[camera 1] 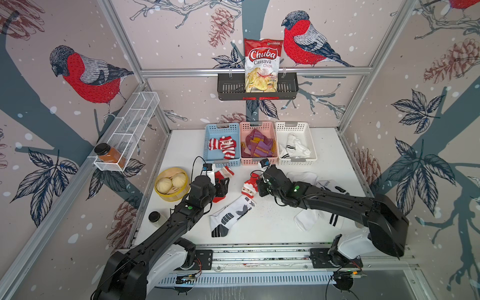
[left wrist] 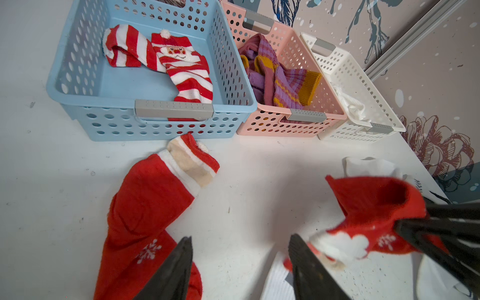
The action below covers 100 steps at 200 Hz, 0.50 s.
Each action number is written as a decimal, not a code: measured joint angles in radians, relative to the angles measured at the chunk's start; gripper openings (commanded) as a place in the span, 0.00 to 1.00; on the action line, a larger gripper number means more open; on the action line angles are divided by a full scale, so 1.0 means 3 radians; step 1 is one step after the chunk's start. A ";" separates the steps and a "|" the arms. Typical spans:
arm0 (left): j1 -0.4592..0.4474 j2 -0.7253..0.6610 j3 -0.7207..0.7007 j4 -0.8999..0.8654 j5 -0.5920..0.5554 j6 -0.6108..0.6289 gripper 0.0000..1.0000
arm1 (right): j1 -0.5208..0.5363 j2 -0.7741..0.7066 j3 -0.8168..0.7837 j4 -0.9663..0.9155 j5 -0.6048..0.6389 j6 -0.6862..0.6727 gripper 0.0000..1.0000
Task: Sort the socks into the basket by color
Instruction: Pick up the sock at the center of the board, then place the sock in the bin.
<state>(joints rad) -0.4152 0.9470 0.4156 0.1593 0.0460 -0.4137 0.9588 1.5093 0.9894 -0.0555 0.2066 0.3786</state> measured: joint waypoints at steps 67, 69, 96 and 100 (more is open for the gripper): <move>0.0000 -0.0132 -0.0089 -0.0024 -0.0011 -0.0041 0.60 | -0.0371 0.0872 0.1314 0.0135 -0.0333 -0.0402 0.21; 0.0000 -0.0134 -0.0093 -0.0023 -0.0011 -0.0047 0.60 | -0.0380 0.0910 0.1361 0.0140 -0.0355 -0.0411 0.21; 0.0000 -0.0164 -0.0122 -0.0027 -0.0013 -0.0081 0.60 | -0.0486 0.1268 0.1785 0.0179 -0.0575 -0.0505 0.21; 0.0000 -0.0173 -0.0123 -0.0027 -0.0014 -0.0081 0.60 | -0.0504 0.1316 0.1841 0.0181 -0.0612 -0.0521 0.21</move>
<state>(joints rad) -0.4152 0.8951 0.3786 0.1513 0.0418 -0.4381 0.8078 1.9041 1.5417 -0.0013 0.0231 0.2222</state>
